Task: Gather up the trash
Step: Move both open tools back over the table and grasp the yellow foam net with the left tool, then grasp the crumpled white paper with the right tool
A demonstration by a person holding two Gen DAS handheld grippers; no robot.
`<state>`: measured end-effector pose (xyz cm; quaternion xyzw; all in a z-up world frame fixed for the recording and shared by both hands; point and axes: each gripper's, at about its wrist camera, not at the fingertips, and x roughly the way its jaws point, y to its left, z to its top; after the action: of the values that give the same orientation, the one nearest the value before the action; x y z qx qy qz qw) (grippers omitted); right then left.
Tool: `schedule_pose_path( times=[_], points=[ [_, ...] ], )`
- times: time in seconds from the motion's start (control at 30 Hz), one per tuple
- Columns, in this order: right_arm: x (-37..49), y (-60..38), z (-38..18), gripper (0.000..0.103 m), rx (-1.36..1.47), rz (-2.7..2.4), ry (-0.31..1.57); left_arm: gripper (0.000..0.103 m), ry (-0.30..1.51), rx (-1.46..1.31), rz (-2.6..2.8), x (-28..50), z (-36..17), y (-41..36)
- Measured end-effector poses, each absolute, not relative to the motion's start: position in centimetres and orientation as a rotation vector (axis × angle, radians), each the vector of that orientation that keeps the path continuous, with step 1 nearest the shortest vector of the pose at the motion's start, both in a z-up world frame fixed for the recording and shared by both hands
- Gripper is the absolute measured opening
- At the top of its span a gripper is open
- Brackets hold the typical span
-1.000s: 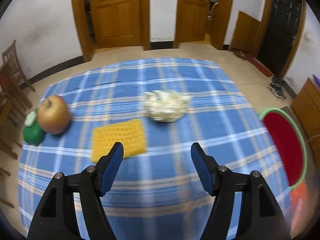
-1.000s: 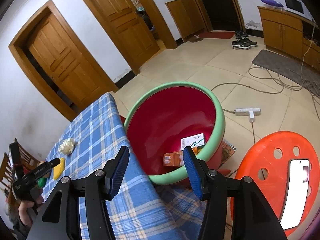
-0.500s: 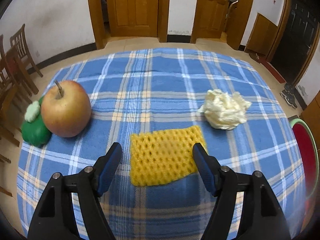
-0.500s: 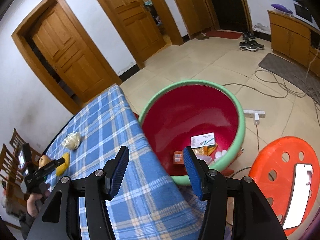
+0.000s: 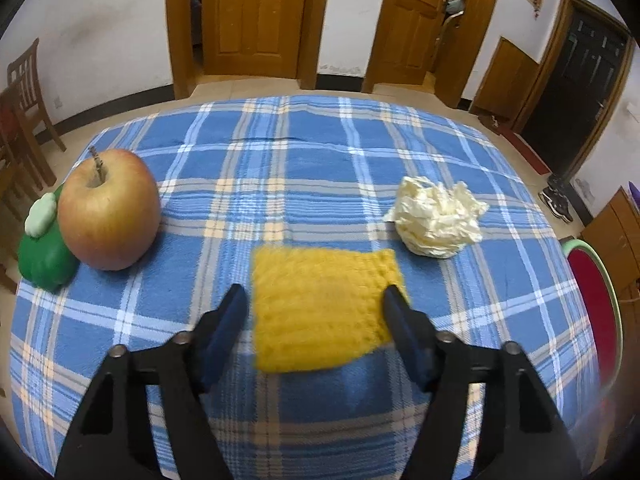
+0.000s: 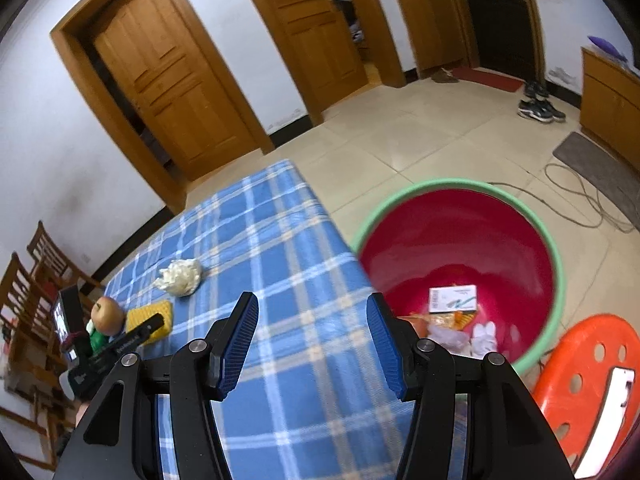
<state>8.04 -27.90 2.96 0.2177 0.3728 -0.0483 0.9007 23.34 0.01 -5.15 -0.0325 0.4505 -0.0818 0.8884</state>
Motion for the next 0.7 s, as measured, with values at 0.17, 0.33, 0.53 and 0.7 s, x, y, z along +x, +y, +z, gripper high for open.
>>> schedule_pose_path(
  times=[0.17, 0.33, 0.53, 0.7],
  points=[
    [10.5, -25.2, 2.8, 0.058, 0.417, -0.056, 0.79, 0.025, 0.933, -0.089, -0.233, 22.7, -4.8, -0.5],
    [12.4, -22.8, 2.1, 0.058, 0.413, -0.022, 0.81, 0.018, 0.926, -0.1, -0.248, 22.4, -4.4, -0.4],
    [14.0, -20.5, 1.1, 0.058, 0.426, -0.001, 0.827, 0.018, 0.859, -0.145, -0.183, 22.4, -2.6, 2.2],
    [15.0, -18.5, 0.7, 0.058, 0.405, 0.019, 0.828, 0.018, 0.794, -0.162, -0.124, 22.3, -1.1, 4.1]
  ],
)
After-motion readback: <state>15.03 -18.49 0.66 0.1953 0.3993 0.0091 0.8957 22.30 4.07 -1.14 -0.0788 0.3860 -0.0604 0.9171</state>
